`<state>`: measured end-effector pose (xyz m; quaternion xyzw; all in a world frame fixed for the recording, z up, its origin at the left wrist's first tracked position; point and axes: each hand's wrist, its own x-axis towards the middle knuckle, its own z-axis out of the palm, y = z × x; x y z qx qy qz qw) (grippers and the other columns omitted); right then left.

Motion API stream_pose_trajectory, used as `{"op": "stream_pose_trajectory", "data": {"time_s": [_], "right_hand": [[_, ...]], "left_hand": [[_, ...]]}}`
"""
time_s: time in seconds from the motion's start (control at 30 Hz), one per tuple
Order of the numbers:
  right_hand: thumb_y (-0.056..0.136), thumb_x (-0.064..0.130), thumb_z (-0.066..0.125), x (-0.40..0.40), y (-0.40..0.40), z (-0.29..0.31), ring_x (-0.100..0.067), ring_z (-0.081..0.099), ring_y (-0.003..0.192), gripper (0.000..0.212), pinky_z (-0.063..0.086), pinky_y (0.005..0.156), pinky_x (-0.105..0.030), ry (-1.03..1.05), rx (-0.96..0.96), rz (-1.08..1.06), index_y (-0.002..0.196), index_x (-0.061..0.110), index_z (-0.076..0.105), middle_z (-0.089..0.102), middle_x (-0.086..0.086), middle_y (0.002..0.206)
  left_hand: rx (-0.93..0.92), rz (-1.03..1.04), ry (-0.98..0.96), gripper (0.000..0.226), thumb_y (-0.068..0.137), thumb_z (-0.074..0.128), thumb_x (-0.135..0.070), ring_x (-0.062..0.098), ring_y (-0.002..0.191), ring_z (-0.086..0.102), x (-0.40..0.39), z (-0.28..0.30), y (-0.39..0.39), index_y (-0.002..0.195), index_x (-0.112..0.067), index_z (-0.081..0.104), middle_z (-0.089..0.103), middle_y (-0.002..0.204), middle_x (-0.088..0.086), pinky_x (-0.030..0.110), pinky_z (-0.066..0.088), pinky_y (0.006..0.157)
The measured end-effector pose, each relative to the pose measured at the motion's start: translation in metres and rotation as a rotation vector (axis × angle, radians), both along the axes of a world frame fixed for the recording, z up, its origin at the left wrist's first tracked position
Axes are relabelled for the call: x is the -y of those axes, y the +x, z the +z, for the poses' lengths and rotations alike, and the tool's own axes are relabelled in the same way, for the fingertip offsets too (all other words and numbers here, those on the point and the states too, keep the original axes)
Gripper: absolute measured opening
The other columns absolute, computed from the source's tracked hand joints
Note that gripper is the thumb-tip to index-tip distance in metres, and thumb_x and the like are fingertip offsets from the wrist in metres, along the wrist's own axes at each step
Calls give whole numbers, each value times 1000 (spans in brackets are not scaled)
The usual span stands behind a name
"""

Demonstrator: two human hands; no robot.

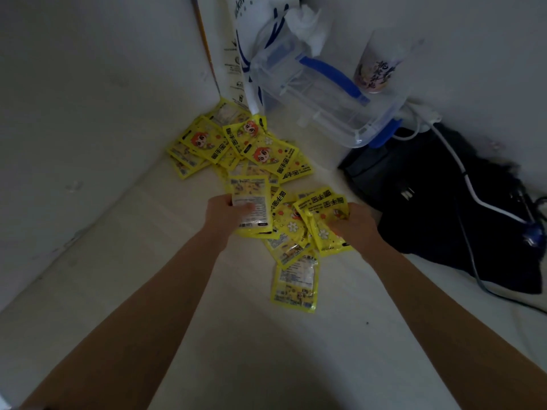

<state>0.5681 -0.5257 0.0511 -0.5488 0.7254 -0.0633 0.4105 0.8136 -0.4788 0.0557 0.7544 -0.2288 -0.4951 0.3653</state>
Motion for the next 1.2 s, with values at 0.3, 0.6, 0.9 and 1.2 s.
{"op": "stream_pose_trajectory", "data": {"time_s": [0.3, 0.6, 0.9, 1.2], "right_hand": [[75, 27, 69, 4, 8, -4, -30, 63, 83, 29, 52, 58, -34, 14, 41, -59, 91, 4, 64, 66, -16, 86], [79, 16, 69, 0, 2, -3, -26, 65, 80, 16, 56, 76, -43, 19, 180, -118, 66, 20, 60, 66, -10, 79], [67, 18, 63, -5, -13, -4, -19, 52, 64, 31, 46, 56, -30, -9, 272, -110, 94, 3, 56, 54, -10, 80], [82, 12, 63, -42, -23, 13, -18, 58, 66, 24, 47, 52, -25, -93, 333, -106, 104, 4, 59, 61, -11, 85]], "left_hand": [[57, -152, 46, 29, 77, 75, -7, 31, 95, 68, 15, 3, -11, 106, -10, 70, 71, 103, 14, 47, 56, 86], [-80, 11, 59, 21, 73, 77, 0, 31, 87, 68, 4, 5, -15, 90, -12, 70, 71, 86, 10, 46, 56, 87], [-83, 199, -19, 19, 75, 77, -6, 34, 85, 66, -41, 6, 13, 89, -11, 65, 69, 94, 18, 45, 56, 71], [-210, 258, -66, 25, 87, 65, -4, 29, 87, 70, -98, 29, -6, 112, -7, 62, 71, 101, 10, 38, 59, 69]]}}
